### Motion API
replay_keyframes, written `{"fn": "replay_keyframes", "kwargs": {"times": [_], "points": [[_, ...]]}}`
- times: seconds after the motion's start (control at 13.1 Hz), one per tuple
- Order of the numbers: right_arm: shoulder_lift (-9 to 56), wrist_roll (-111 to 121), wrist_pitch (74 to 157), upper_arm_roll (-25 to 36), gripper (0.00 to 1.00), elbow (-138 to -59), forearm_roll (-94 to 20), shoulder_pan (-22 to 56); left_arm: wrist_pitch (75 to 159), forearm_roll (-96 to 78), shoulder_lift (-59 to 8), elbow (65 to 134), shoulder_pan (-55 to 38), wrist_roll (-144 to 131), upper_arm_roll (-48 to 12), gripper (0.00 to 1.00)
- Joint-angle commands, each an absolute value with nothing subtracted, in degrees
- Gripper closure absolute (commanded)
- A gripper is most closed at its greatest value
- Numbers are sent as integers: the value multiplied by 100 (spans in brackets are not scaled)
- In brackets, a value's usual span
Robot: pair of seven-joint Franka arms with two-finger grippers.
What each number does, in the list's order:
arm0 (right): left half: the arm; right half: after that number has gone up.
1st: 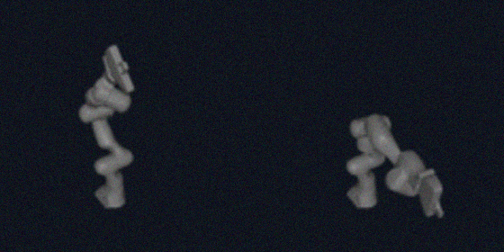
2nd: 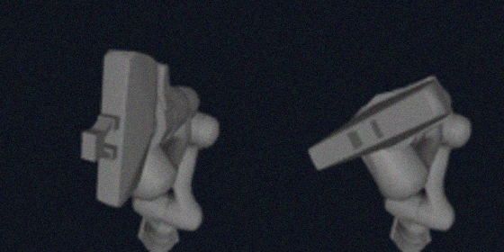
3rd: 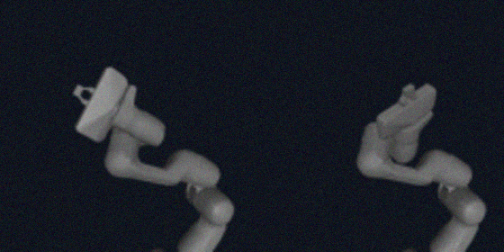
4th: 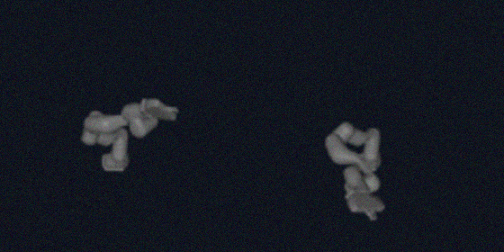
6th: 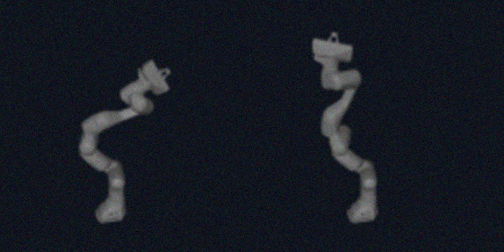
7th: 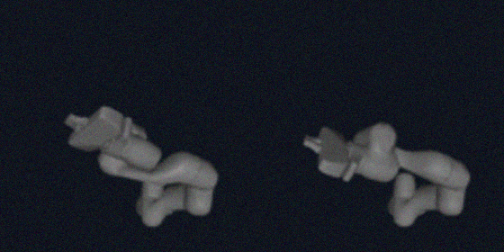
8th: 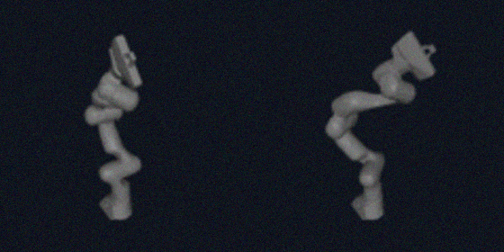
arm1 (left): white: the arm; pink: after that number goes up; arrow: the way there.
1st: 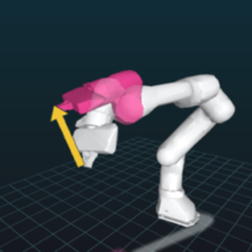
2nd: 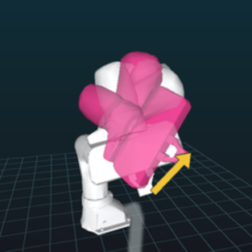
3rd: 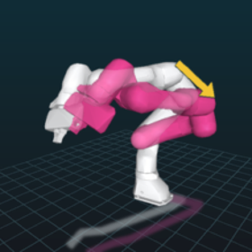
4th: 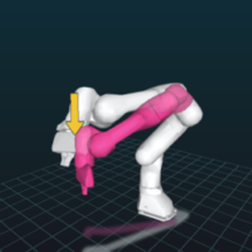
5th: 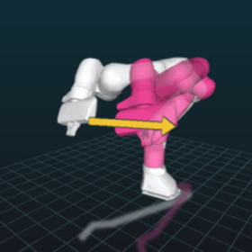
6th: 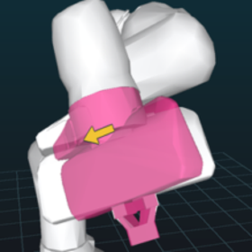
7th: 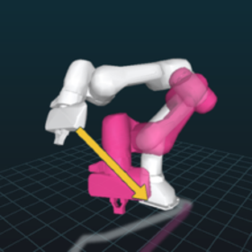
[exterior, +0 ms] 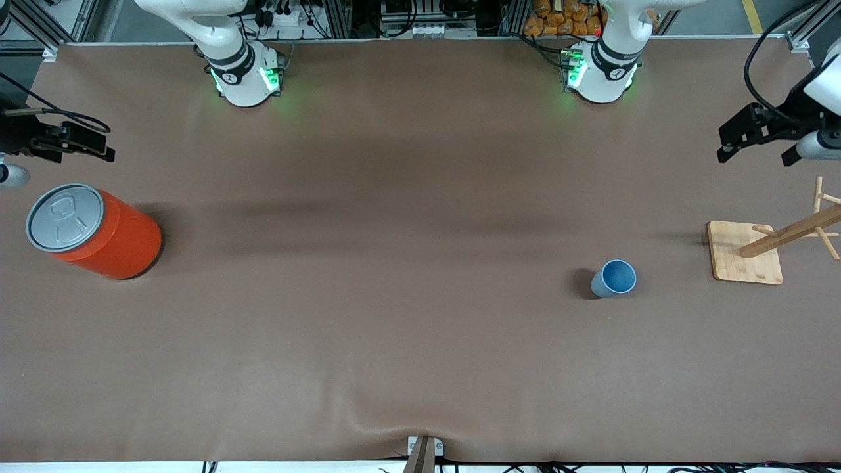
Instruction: Flip cup
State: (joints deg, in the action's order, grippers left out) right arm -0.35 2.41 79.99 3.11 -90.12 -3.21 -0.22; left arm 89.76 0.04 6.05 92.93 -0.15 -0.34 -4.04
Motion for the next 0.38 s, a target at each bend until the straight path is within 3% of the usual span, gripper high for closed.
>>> {"fn": "replay_keyframes", "kwargs": {"times": [0.0,0.31], "points": [[-35,149,7989,308,0,-8877,-290,44,9062,-62,1116,9843,308,-105,-712,0],[167,193,7972,325,0,-8622,-325,26,9062,-246,949,9774,308,-368,-694,0]]}}
